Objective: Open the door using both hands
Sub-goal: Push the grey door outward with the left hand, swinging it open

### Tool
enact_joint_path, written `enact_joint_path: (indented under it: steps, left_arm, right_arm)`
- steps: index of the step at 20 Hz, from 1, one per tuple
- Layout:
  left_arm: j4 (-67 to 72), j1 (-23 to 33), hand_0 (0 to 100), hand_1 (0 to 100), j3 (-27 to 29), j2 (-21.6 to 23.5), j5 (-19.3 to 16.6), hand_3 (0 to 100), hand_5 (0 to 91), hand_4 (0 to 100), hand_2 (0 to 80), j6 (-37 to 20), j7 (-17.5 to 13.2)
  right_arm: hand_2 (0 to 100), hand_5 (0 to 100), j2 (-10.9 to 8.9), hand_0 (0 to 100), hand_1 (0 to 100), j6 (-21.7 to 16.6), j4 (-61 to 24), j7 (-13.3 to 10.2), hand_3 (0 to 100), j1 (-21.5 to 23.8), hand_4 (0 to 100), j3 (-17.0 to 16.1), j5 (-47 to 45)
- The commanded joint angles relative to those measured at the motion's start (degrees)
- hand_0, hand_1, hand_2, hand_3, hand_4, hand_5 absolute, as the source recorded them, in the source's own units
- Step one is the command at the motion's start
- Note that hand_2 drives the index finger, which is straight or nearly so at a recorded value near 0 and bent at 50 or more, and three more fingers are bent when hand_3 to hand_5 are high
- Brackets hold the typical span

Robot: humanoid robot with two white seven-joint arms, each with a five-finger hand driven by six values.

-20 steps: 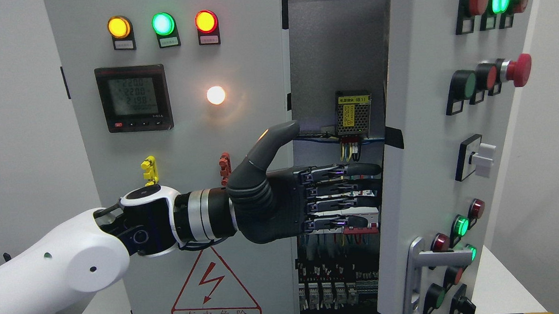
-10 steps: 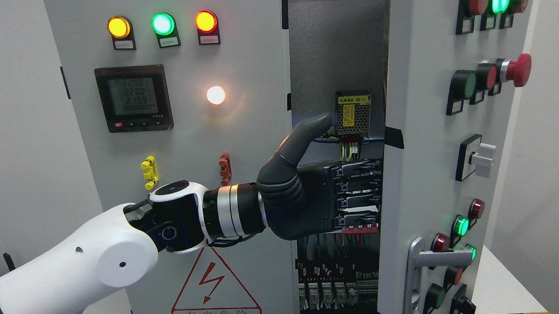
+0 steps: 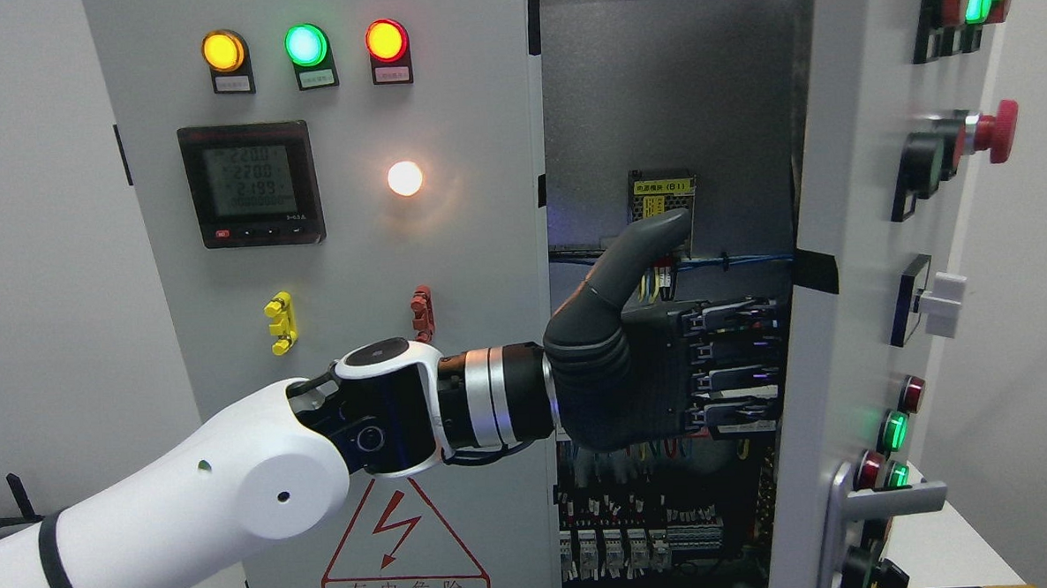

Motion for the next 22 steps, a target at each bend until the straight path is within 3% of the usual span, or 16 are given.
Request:
enact_joint_path:
  steps: [1,5,14,19,22]
  left_arm:
    - [-0.2,0.2,0,0,0.4,-5.5,-0.8,0,0.0,3,0.0,0.1,3.0]
    - [-0.3,0.1,0,0,0.4,-7.1,-0.8,0,0.0,3,0.0,0.1,5.0]
    - [-0.5,0.0,0,0,1.0,-12.0,-1.2,0,0.0,3,0.0,0.1,5.3]
    - [-0.2,0.0,0,0,2.2,-15.6,-1.4,0,0.0,3,0.0,0.1,8.4]
    - [0.4,0.1,0,0,3.4,-19.6,-4.7,0,0.0,3,0.0,0.1,8.4]
  right_arm:
    - [0,0,0.0,0,0,0.0,0.0,0.0,0,0.0,0,0.0,0.0]
    - [0,0,0.0,0,0,0.0,0.0,0.0,0,0.0,0,0.0,0.0]
    - [0,0,0.0,0,0,0.0,0.0,0.0,0,0.0,0,0.0,0.0]
    - [0,0,0.0,0,0,0.0,0.0,0.0,0,0.0,0,0.0,0.0]
    - [0,0,0.0,0,0,0.0,0.0,0.0,0,0.0,0,0.0,0.0]
